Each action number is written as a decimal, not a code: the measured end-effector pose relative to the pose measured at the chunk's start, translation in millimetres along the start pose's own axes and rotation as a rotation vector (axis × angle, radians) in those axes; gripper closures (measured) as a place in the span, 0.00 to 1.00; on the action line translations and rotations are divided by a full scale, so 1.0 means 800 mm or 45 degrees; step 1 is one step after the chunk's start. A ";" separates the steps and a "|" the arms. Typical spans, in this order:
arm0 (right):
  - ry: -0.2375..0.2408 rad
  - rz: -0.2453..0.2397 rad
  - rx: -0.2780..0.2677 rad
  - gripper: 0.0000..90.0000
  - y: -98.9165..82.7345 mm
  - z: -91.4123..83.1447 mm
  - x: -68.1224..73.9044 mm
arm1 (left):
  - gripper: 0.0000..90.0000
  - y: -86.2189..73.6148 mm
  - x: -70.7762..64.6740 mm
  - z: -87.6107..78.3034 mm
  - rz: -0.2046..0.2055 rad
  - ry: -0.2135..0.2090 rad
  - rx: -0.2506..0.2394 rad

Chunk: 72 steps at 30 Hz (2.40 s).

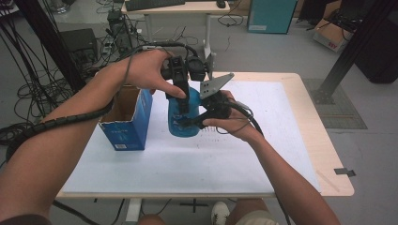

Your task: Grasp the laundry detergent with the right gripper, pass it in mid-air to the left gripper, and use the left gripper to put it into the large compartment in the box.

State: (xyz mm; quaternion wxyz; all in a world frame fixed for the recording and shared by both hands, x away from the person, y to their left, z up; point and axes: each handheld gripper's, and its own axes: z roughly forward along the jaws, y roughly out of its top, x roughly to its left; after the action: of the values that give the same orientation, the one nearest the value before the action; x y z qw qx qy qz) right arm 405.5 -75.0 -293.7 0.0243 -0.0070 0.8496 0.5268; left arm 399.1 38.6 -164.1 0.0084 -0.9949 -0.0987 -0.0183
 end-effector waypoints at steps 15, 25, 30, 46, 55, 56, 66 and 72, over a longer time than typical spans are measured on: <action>0.005 0.008 0.000 0.46 0.000 -0.001 0.000 | 0.40 -0.001 0.000 0.000 -0.007 0.011 -0.012; 0.008 0.016 0.000 0.46 -0.001 -0.003 -0.001 | 0.40 0.002 0.000 -0.001 -0.013 0.001 -0.002; 0.007 0.014 0.001 0.46 -0.001 -0.002 -0.001 | 0.40 0.002 0.000 0.000 -0.017 -0.001 0.001; -0.006 0.007 -0.007 0.46 -0.001 -0.005 -0.002 | 0.40 0.002 0.000 -0.002 -0.035 0.011 -0.008; -0.004 0.008 -0.009 0.46 -0.002 -0.004 -0.002 | 0.40 0.001 0.000 -0.001 -0.038 0.012 -0.022; -0.004 0.008 -0.009 0.46 -0.002 -0.004 -0.002 | 0.40 0.001 0.000 -0.001 -0.038 0.012 -0.022; 0.000 0.014 0.002 0.46 -0.003 -0.003 -0.002 | 0.40 0.001 0.002 0.000 -0.023 0.002 -0.003; -0.014 0.017 0.008 0.44 -0.003 -0.003 -0.002 | 0.40 0.001 0.002 0.002 -0.039 0.002 -0.011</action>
State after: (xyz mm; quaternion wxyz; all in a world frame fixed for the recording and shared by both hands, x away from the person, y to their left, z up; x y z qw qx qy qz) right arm 407.0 -78.5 -294.8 0.0256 0.0018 0.8510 0.5245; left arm 400.9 38.3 -165.5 0.0038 -0.9933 -0.1140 -0.0197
